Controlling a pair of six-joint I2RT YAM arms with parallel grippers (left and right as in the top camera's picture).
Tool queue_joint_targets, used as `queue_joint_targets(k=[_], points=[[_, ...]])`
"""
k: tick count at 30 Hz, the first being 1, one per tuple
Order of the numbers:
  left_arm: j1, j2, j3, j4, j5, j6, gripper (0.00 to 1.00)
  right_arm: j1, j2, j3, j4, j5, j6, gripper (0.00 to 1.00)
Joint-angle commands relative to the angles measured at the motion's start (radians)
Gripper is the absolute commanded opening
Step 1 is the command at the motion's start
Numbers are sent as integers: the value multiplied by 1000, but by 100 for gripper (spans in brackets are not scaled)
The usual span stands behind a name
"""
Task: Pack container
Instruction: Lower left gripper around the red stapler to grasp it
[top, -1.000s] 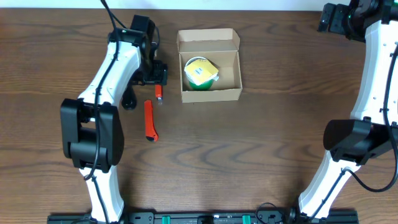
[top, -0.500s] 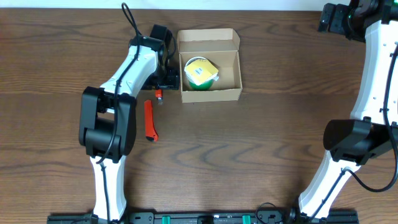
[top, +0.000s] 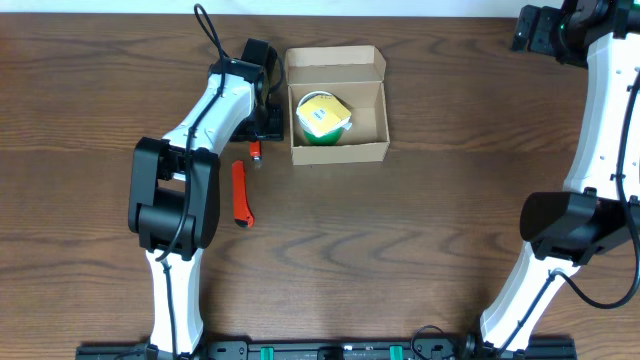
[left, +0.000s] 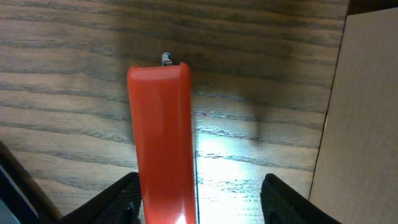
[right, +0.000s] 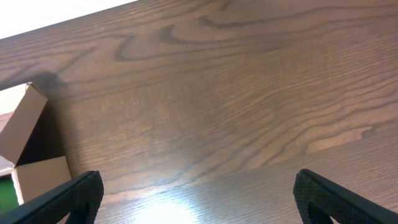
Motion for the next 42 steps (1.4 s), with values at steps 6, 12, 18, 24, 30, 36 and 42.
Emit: queue_joint_targets(k=[6,12,18,24,30,36,42], points=[[19,19,19,-2,-45,-2,63,0,5,0,-2,-3,12,99],[33,19,17,-2,-41,-2,57,0,5,0,-2,-2,12,99],[33,19,17,-2,-37,-2,50,0,5,0,-2,-3,12,99],[33,21,16,-5,-37,-2,50,0,5,0,-2,-3,12,99],[33,43,16,-19,-29,-10,50,0,5,0,-2,-2,12,99],[33,49,16,-24,-29,-10,46,0,5,0,-2,-3,12,99],[33,49,16,-24,-29,-10,39,0,5,0,-2,-3,12,99]])
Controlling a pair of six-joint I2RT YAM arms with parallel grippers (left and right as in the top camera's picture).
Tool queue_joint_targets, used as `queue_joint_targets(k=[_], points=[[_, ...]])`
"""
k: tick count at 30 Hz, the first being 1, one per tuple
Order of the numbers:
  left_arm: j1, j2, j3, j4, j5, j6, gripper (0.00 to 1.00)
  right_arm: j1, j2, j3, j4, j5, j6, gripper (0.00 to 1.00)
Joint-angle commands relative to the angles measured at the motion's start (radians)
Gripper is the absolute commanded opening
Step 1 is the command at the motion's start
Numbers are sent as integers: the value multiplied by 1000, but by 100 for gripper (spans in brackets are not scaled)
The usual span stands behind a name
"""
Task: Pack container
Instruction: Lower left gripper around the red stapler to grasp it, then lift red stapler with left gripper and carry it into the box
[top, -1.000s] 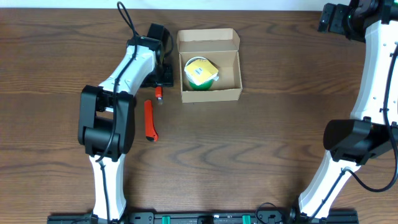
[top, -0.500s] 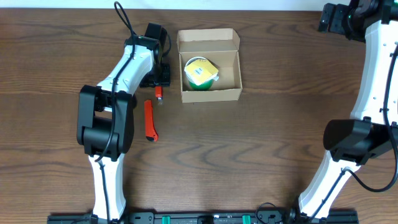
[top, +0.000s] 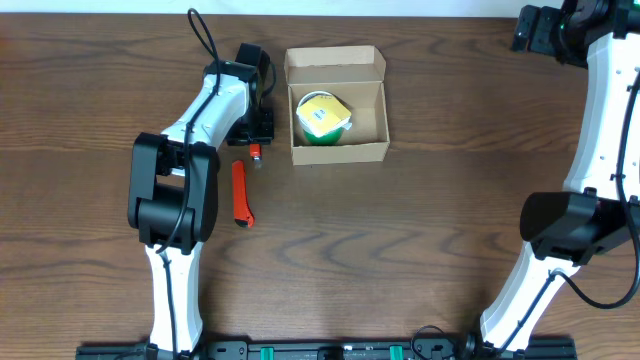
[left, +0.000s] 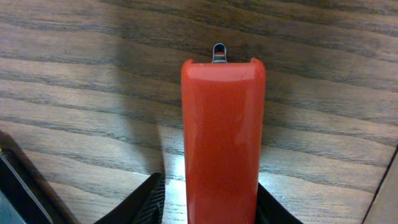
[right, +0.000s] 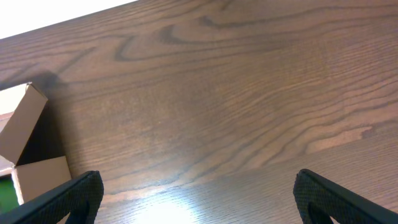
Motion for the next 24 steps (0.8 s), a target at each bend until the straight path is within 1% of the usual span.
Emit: queue_joint_targets(k=[1,4,6,11,12,16,19,24], points=[[3,13,16,-3,-7,-5,38,0,5,-1,-2,-3,12,99],[3,13,16,-6,-7,-5,38,0,5,-1,-2,-3,12,99],[3,13,16,-10,-8,-5,34,0,5,-1,-2,-3,12,99],[3,13,17,-29,-8,-5,15,0,5,-1,-2,-3,12,99],[3,13,17,-32,-8,-5,13,0,5,-1,-2,-2,12,99],[3,12,18,-50,-7,-5,10,0,5,-1,-2,-2,12,99],[3,10,38,-80,5,-5,6,0,5,-1,-2,-3,12,99],[3,10,161,-193,7,-5,6,0,5,-1,-2,-3,12,99]])
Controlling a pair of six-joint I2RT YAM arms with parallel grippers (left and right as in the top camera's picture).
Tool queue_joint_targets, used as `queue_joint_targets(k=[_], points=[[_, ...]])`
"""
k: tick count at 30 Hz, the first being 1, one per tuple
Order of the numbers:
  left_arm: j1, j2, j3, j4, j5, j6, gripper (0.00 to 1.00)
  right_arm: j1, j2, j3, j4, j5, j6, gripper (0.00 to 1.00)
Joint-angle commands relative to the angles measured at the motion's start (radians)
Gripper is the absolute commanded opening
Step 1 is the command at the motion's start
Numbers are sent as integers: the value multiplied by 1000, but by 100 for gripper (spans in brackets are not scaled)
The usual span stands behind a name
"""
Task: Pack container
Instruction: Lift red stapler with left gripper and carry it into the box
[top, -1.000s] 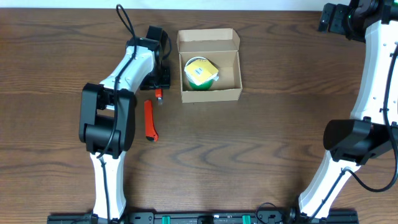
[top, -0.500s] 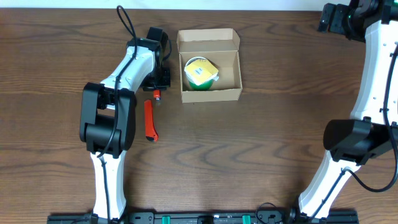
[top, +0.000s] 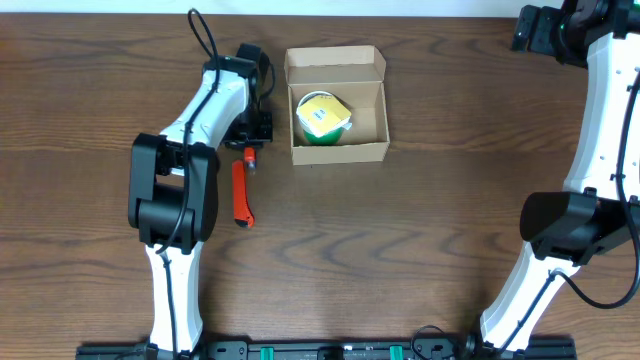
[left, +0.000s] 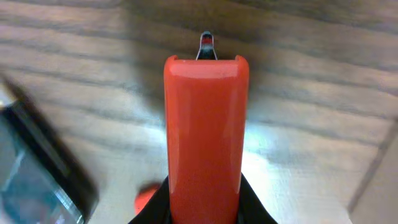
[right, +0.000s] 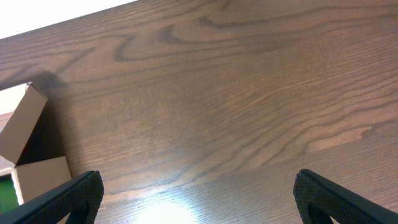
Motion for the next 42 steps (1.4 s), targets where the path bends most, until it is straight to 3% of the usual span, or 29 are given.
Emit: queue_joint_targets(k=[1,16,23,32,42], points=[[3,8,132,-60,-1,-4,6,0,5,-1,-2,-2,12,99],[-60,8,829,-460,-34,-102,6,0,5,-1,-2,-2,12,99],[-221,10,866,-502,-51,-186,5,0,5,-1,-2,-2,12,99],[-372,32,859,-398,-93,-327,5,0,5,-1,-2,-2,12,99],[-396,179,859,-370,15,-304,5,0,5,-1,-2,-2,12,99]])
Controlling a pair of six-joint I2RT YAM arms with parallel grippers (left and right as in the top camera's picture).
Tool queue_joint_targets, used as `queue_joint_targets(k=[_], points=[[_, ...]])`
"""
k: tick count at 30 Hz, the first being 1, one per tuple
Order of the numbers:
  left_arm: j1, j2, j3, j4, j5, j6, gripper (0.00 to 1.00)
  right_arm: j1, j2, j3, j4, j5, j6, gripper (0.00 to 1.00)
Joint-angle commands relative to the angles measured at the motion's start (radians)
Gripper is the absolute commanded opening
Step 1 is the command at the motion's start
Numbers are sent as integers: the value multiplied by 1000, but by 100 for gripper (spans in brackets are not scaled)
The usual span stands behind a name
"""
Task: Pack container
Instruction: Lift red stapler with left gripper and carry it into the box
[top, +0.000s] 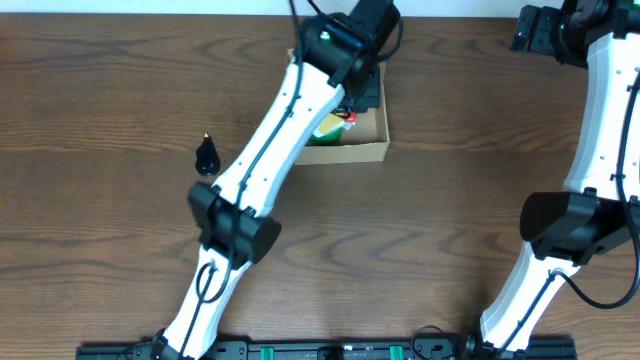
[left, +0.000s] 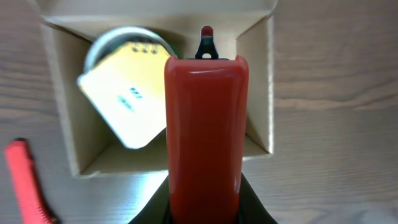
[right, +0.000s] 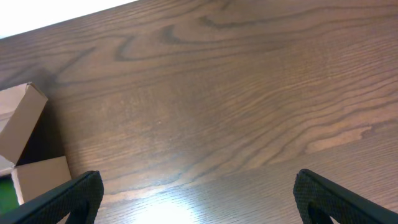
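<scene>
My left gripper (left: 204, 205) is shut on a red lighter-like object (left: 205, 124) with a metal tip, held over the open cardboard box (left: 264, 87). A round green item with a yellow label (left: 124, 99) lies in the box's left half. From overhead the left gripper (top: 352, 95) and its arm cover most of the box (top: 375, 150); a bit of the red object (top: 348, 117) and the green item (top: 325, 132) show. My right gripper (right: 199, 205) is open over bare wood, far back right in the overhead view (top: 535, 30).
A red utility knife (left: 22, 180) lies on the table left of the box; the left arm hides it from overhead. A small black object (top: 207, 155) sits on the wood further left. The table's back edge runs just behind the box.
The left gripper, shut on the red object, was low over the table left of the box and is now above the box's inside. The small black object now shows from overhead.
First the left gripper stood open around the red object on the table beside the box. Then its jaws were closer on both sides of it. Then they were shut on it, and now it hangs over the box. The right arm stayed still.
</scene>
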Motion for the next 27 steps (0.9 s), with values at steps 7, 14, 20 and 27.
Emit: queue_joint_targets(k=[7,14,20,27], points=[[-7,113,10,57,35,55,5,0,5,0,-2,-3,12,99],[-22,156,10,90,52,49,5,0,5,0,-2,-2,12,99],[-38,205,10,107,55,50,6,0,5,0,-2,-3,12,99],[-40,229,9,137,53,77,6,0,5,0,-2,-3,12,99]])
